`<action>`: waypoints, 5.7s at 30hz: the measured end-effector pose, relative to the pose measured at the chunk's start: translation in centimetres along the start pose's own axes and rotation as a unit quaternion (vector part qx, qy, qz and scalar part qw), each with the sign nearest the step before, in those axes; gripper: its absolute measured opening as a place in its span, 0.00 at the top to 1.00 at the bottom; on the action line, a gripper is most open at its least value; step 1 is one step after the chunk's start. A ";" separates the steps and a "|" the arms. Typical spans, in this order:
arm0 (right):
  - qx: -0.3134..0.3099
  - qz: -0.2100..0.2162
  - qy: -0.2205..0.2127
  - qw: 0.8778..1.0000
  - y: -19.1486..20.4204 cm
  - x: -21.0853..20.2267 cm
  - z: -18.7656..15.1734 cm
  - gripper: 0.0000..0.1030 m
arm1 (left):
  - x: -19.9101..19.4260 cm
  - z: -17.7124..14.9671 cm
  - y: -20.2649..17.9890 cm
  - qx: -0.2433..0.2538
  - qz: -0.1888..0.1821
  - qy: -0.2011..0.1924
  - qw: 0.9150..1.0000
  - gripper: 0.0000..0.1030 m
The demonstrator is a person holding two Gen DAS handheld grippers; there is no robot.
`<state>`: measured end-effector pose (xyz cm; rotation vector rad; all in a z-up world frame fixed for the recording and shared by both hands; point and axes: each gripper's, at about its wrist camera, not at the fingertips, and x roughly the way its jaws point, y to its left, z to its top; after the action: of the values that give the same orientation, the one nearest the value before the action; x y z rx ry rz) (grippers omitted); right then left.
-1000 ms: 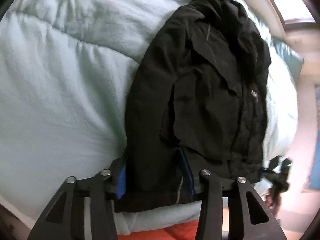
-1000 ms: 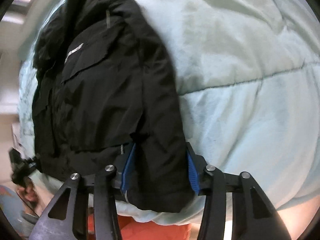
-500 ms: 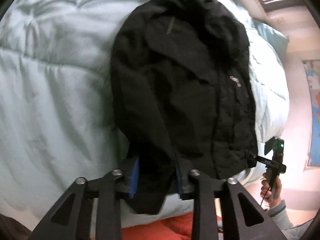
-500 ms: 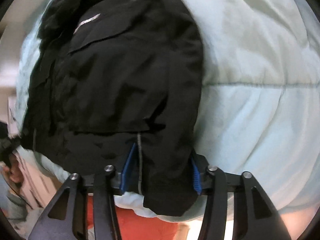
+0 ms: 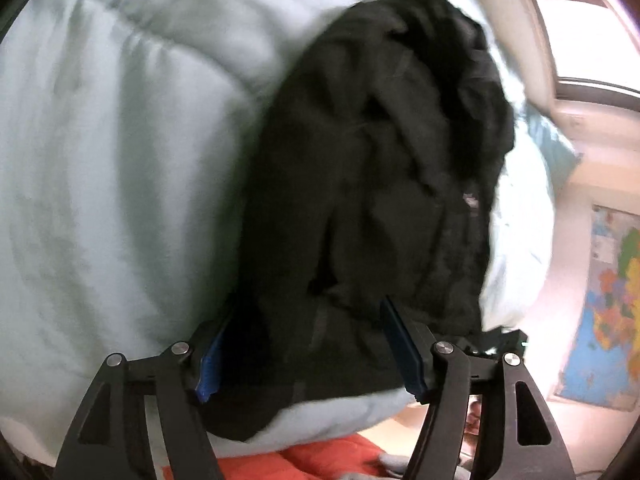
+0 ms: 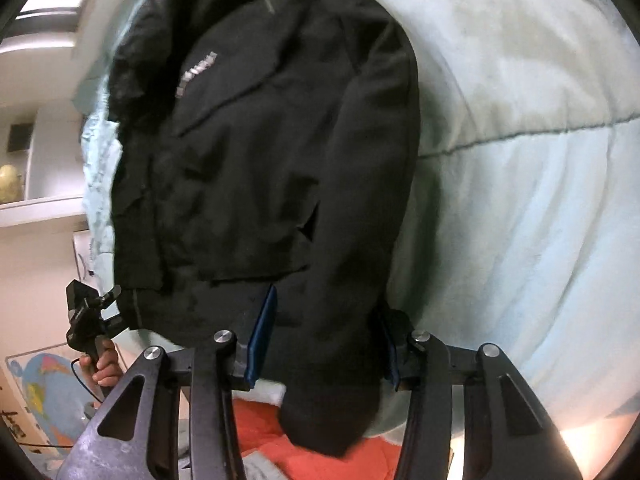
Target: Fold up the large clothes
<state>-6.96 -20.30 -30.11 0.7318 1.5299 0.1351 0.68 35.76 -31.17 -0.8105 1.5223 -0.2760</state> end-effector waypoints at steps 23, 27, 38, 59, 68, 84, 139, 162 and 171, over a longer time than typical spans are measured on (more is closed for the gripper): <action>-0.079 0.083 -0.199 0.973 9.1 -15.6 7.8 0.84 | -13.0 8.2 -13.1 0.146 -0.166 -0.163 0.962 0.87; -0.084 0.085 -0.222 0.968 11.0 -17.7 12.4 0.84 | -14.7 11.9 -15.5 0.156 -0.167 -0.187 0.955 0.87; -0.047 0.043 -0.221 0.973 15.6 -14.6 32.5 0.81 | -9.7 27.8 -23.0 0.126 -0.081 -0.213 0.965 0.84; -0.027 -0.019 -0.127 0.991 13.7 -5.3 41.4 0.75 | 0.8 35.7 -21.8 0.132 -0.006 -0.101 0.986 0.36; -0.103 -0.010 -0.194 0.975 15.8 -12.1 35.4 0.28 | -5.2 31.5 -23.1 0.203 0.032 -0.135 0.969 0.30; -0.184 -0.128 -0.162 0.961 13.3 -4.0 46.4 0.28 | 3.1 41.2 -22.9 0.176 0.056 -0.109 0.977 0.30; -0.197 -0.102 -0.217 0.951 23.6 -3.9 31.4 0.33 | 1.3 26.4 -32.7 0.293 0.098 -0.183 0.933 0.64; -0.217 -0.204 -0.200 0.933 28.7 2.9 37.2 0.32 | 10.0 31.5 -34.6 0.237 0.103 -0.130 0.957 0.58; -0.173 -0.173 -0.133 0.960 25.3 6.7 42.5 0.27 | 13.3 35.3 -33.1 0.226 0.104 -0.098 0.964 0.58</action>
<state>42.18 -11.74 -28.22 0.1884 1.3066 0.0361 45.64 13.98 -26.08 -0.3030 1.2764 -0.3596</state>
